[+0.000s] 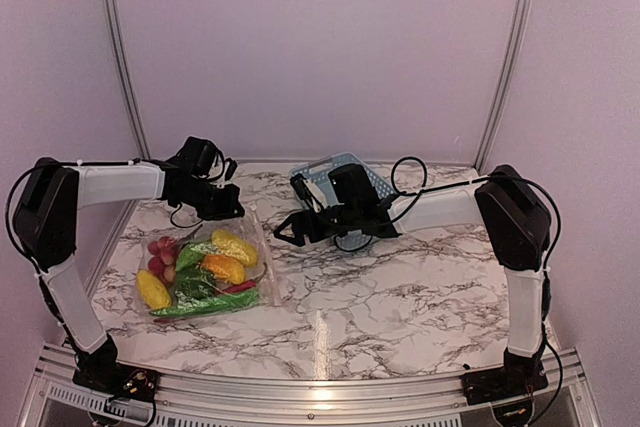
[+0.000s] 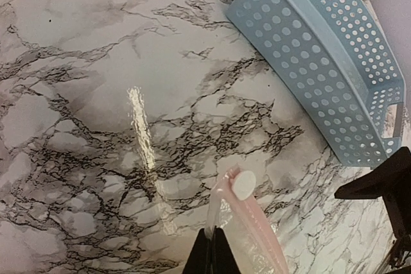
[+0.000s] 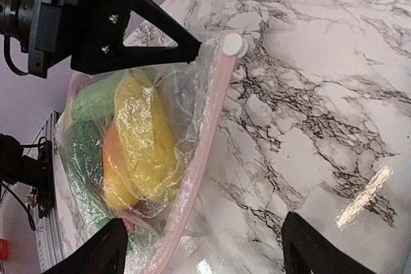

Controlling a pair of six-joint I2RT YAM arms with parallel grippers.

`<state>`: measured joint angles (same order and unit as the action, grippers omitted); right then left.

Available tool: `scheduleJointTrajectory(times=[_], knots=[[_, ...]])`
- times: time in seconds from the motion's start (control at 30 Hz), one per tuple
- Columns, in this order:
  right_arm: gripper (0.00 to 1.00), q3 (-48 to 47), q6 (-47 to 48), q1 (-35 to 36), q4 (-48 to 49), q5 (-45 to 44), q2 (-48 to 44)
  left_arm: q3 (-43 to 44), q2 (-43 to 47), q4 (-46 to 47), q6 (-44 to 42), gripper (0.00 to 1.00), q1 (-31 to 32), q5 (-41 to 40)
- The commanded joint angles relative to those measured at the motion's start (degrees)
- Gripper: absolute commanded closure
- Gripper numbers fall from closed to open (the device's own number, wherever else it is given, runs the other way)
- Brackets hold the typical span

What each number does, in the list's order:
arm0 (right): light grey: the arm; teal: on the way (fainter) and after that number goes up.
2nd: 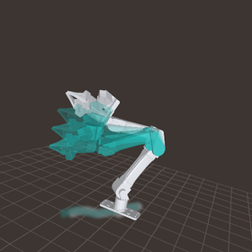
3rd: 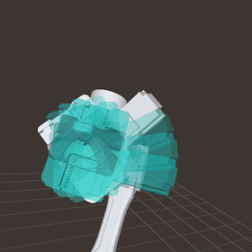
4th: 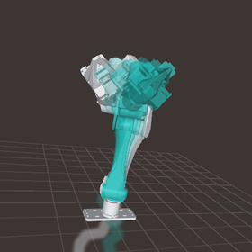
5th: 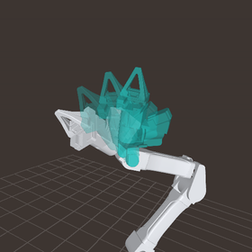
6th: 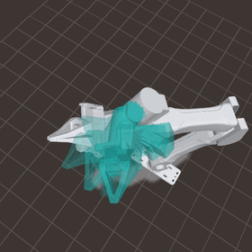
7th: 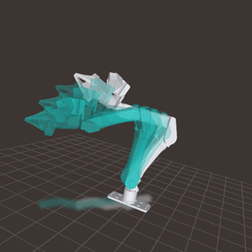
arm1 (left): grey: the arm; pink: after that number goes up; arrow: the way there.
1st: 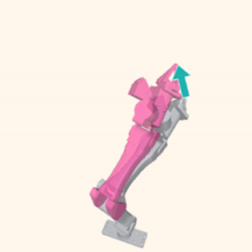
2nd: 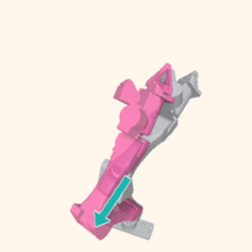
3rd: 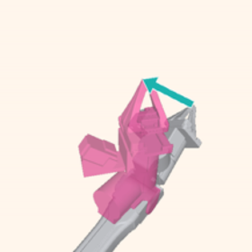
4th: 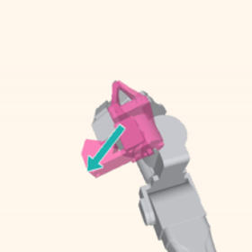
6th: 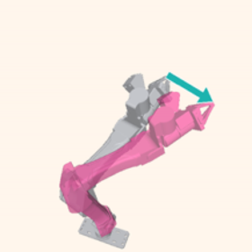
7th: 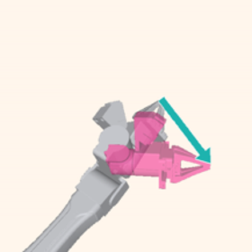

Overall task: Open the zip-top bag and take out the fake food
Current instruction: Unzip the zipper food storage bag at the center of the board.

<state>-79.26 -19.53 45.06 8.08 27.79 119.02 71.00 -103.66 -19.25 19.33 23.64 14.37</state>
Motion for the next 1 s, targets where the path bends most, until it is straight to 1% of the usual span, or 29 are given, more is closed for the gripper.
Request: scheduleJointTrajectory(times=[0.0,0.03,0.23,0.33,0.67,0.8,0.9,0.97], knots=[[0.2,-0.8,1.0,0.1,-0.6,-1.5,-2.9,-2.5,5.0,7.0,1.3,1.0,2.0,2.4],[0.21,-0.8,0.9,0.1,-0.4,-1.7,-2.8,-2.9,5.6,7.5,1.5,1.0,2.4,2.7],[0.36,-3.0,-0.2,0.2,1.0,-0.1,-0.5,-3.9,7.5,8.7,1.5,1.0,3.4,4.3],[0.41,-3.9,-0.9,0.7,1.9,0.3,0.3,-4.3,8.1,9.4,1.6,1.0,3.8,5.0],[0.44,-5.9,-1.8,2.5,1.8,-1.4,2.9,-4.5,9.4,10.7,1.9,1.0,4.6,6.8],[0.48,-7.1,-2.4,2.5,1.9,-1.2,4.2,-5.1,10.2,11.0,1.9,1.0,4.8,7.2],[0.55,-7.8,-2.8,2.5,1.9,-1.0,4.9,-5.7,10.7,11.3,1.9,1.0,4.8,7.3],[0.64,-7.9,-3.1,2.5,1.9,-1.0,4.7,-6.1,11.0,11.4,1.9,1.0,4.8,7.2]])
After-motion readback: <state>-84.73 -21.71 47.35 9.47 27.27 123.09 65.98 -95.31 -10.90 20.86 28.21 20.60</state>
